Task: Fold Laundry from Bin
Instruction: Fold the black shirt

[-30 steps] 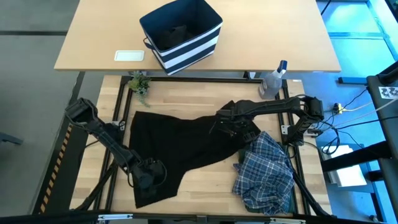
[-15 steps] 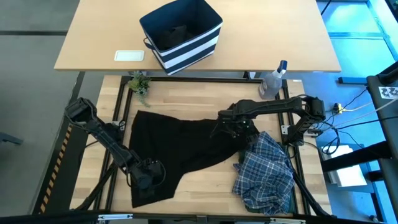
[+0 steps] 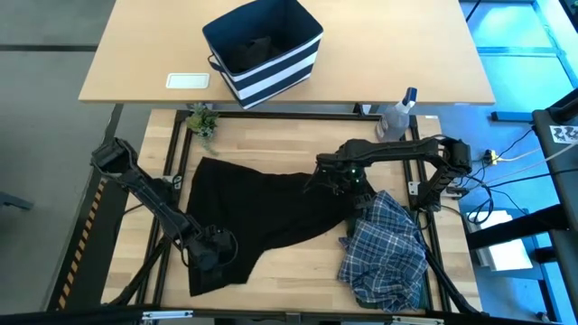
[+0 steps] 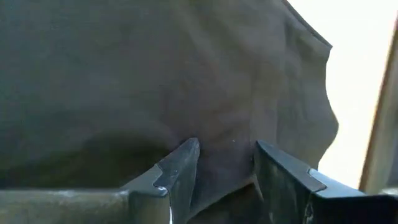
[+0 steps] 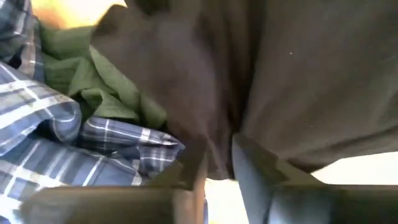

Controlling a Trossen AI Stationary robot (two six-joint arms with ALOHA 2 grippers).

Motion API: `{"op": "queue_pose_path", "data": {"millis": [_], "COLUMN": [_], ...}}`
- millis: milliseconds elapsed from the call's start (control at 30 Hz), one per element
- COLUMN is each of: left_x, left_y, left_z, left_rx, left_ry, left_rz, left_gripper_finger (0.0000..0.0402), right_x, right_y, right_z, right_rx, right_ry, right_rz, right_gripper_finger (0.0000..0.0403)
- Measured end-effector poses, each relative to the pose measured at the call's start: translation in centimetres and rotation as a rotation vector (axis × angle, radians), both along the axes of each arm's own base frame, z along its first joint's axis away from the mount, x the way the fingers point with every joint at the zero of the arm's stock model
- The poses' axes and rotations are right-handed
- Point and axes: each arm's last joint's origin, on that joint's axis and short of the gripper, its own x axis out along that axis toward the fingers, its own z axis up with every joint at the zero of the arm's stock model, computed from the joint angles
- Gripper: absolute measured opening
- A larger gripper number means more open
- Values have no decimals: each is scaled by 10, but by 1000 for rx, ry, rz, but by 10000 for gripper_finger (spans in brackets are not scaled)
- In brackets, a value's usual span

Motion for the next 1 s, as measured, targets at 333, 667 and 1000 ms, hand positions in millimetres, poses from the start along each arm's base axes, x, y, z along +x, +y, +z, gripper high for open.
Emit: {"op": "queue_pose_path", "data": {"millis": [333, 667, 1000], "left_x": [-9, -20, -6], "left_y": [8, 60, 109], "left_z": [48, 67, 57], "left_rx": [-61, 402, 505], "left_ry": [-218, -342, -146], "left_rz": [-30, 213, 266], "left_gripper_finger": [158, 158, 158], "right_x": [14, 44, 46], "right_y": [-2, -59, -106], "right_z": [28, 34, -18], "right_rx": [-16, -211, -198], "right_ry": [-87, -451, -349], "right_rz": [-18, -172, -227], "right_gripper_finger": [150, 142, 140]}}
